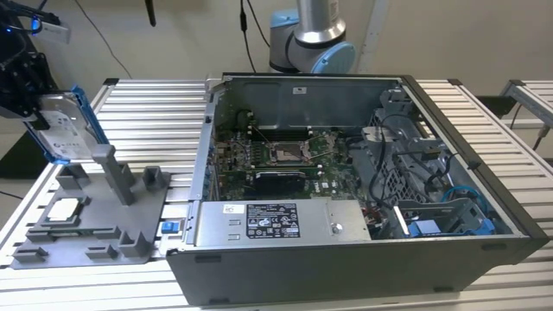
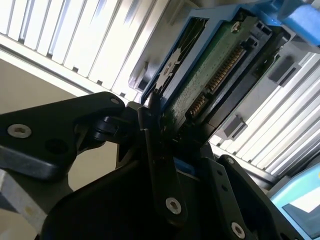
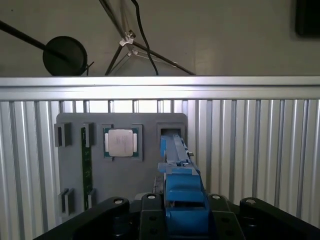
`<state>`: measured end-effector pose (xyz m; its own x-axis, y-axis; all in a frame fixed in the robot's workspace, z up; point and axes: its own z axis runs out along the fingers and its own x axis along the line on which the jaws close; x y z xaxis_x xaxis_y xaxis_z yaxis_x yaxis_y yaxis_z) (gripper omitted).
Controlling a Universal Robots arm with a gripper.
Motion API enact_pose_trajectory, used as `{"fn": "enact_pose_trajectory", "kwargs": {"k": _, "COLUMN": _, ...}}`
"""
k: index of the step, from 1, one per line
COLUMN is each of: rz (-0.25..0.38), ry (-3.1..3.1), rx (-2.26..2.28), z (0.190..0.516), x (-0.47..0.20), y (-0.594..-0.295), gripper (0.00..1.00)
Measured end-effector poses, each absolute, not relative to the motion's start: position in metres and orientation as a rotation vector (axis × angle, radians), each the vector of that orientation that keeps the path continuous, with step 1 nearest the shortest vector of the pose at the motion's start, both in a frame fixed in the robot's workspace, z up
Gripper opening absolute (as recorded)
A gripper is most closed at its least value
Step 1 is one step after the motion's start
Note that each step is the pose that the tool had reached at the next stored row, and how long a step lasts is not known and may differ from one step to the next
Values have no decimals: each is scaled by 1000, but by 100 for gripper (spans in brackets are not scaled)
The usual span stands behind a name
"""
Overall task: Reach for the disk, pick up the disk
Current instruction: 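Pick up the disk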
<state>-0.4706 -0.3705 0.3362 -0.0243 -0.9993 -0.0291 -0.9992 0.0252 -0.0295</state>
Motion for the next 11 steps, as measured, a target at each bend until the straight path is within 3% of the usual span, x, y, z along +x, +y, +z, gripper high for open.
{"fn": "enact_pose_trajectory", "kwargs": {"k": 11, "rz": 0, "ry": 2219, "rx": -2164, "z": 336, "x": -471, "y": -370, "gripper": 0}}
